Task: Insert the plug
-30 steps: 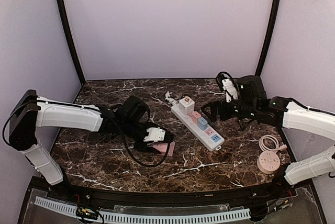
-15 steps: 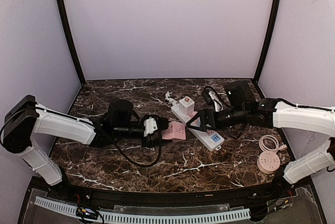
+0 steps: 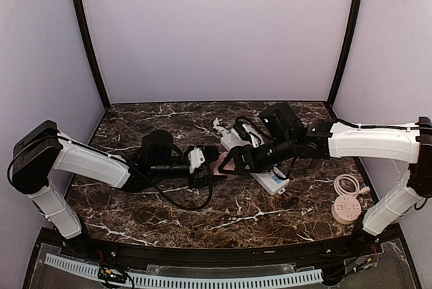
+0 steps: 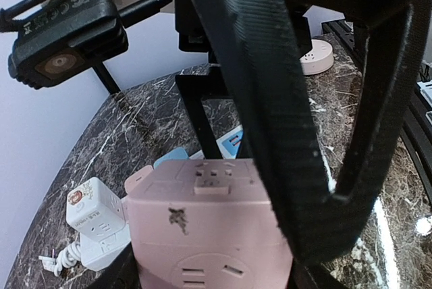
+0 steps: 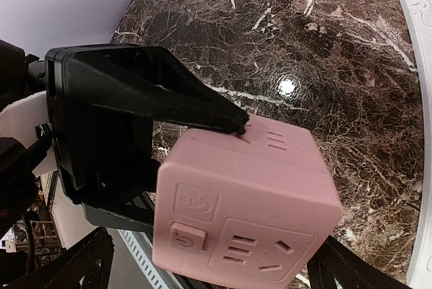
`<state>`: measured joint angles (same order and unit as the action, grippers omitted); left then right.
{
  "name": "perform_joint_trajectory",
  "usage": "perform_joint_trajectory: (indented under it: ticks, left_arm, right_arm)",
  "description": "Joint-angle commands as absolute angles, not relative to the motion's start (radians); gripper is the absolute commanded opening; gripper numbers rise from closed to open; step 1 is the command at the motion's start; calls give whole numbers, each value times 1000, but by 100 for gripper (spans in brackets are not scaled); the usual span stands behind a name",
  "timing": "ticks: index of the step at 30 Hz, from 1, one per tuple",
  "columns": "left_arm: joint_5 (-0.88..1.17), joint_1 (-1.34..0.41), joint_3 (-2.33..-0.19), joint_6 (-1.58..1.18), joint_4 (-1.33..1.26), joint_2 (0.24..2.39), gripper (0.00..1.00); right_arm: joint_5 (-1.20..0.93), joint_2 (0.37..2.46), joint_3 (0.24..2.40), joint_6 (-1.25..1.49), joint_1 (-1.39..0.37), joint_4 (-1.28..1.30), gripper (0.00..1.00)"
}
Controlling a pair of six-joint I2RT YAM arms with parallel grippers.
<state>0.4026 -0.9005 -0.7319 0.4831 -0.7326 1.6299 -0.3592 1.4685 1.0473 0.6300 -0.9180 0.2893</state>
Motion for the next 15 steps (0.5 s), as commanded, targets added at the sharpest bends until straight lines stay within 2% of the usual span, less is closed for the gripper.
perform_joint_trajectory:
  ticks: [1, 8, 15]
  left_arm:
    - [377, -899, -742, 430, -791, 1643, 1]
    - [354, -906, -756, 423, -791, 1671, 1]
    - [281, -922, -783, 425, -774, 1695, 1]
  right_arm:
    - [-291, 1499, 1104, 634, -939, 340, 98]
    - [-254, 1542, 1142, 647, -940, 354, 84]
    - [-226, 1597, 1186, 649, -943, 371, 79]
